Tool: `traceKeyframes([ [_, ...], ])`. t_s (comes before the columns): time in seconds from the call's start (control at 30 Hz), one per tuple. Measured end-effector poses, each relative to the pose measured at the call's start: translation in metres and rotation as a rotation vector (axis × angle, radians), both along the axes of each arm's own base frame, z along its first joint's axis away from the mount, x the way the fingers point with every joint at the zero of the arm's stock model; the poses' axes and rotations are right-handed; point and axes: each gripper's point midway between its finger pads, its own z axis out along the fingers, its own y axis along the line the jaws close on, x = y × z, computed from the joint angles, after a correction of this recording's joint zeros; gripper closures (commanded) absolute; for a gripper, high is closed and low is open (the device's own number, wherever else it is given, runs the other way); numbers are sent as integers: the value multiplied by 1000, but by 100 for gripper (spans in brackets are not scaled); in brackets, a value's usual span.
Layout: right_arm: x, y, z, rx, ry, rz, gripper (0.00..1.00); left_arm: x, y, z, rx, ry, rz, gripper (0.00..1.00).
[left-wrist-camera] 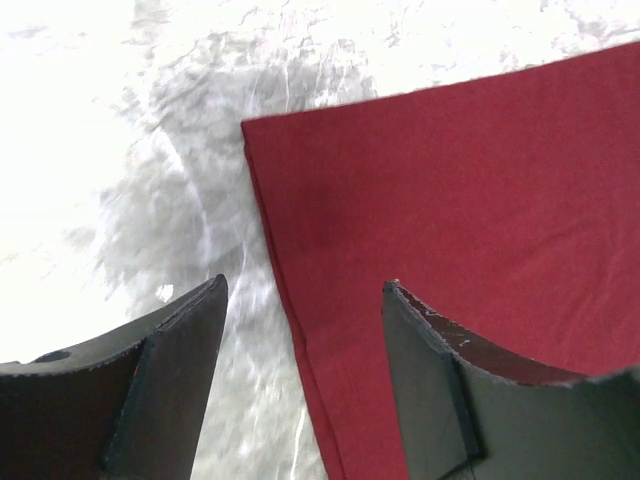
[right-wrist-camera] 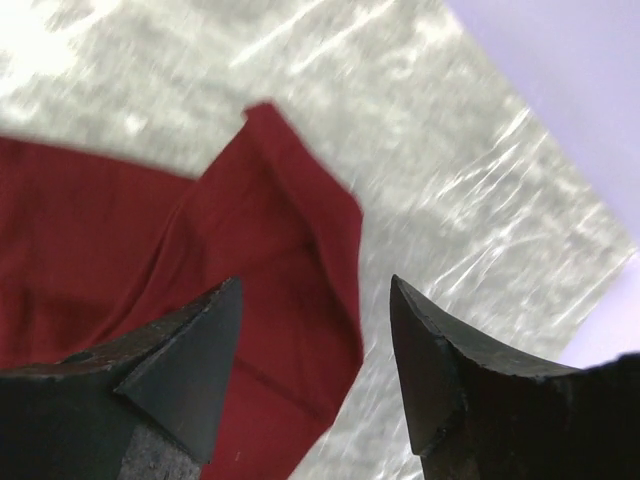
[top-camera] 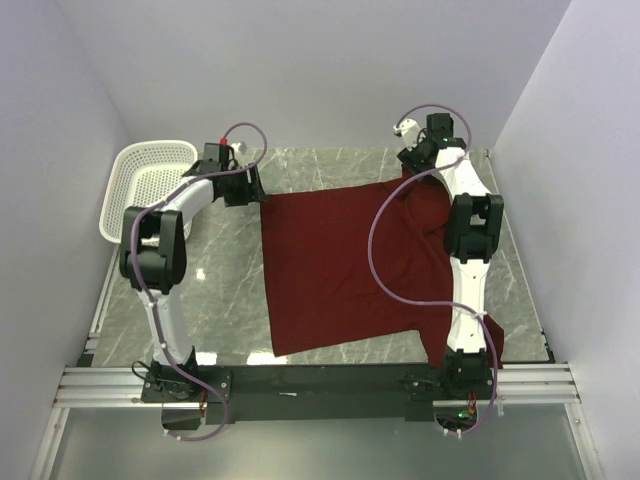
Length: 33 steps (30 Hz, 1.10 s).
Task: Fold and stack the t-shirts
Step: Flatten the tshirt out
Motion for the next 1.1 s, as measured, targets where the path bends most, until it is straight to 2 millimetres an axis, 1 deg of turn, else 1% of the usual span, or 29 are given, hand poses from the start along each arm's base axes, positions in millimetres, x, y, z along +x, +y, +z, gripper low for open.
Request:
traceKeyframes([
  [0.13, 11, 2, -2, -45, -30, 8, 34, -9, 10, 24, -15, -70, 30, 26],
  [0.23, 16, 2, -4, -73, -46, 18, 35, -6, 24, 44, -85, -124, 69, 27],
  [0.27, 18, 2, -6, -81, -48, 24, 35, -4, 28, 49, -109, -133, 83, 27],
  [0.33, 19, 1, -12, -91, -44, 33, 35, 2, 44, 54, -148, -151, 119, 27],
  [0.43, 20, 3, -22, -94, -31, 50, 37, 2, 58, 51, -179, -145, 150, 28],
  [0.53, 20, 7, -24, -84, -31, 65, 39, -3, 54, 48, -208, -132, 139, 28],
  [0.63, 27, 14, -19, -65, -64, 81, 41, -9, 45, 45, -232, -114, 117, 28],
  [0.77, 29, 26, -17, -50, -76, 102, 43, -17, 38, 43, -250, -98, 102, 28],
  [0.87, 31, 35, -15, -46, -87, 117, 45, -19, 37, 46, -257, -108, 97, 29],
  [1.0, 36, 41, -14, -41, -106, 120, 50, -18, 36, 51, -262, -126, 91, 29],
  [1.03, 37, 43, -14, -37, -111, 121, 55, -19, 36, 51, -263, -129, 89, 29],
  [1.07, 38, 44, -16, -36, -112, 121, 67, -19, 36, 52, -265, -130, 87, 29],
  [1.1, 40, 44, -18, -34, -114, 120, 67, -20, 36, 51, -266, -130, 86, 29],
])
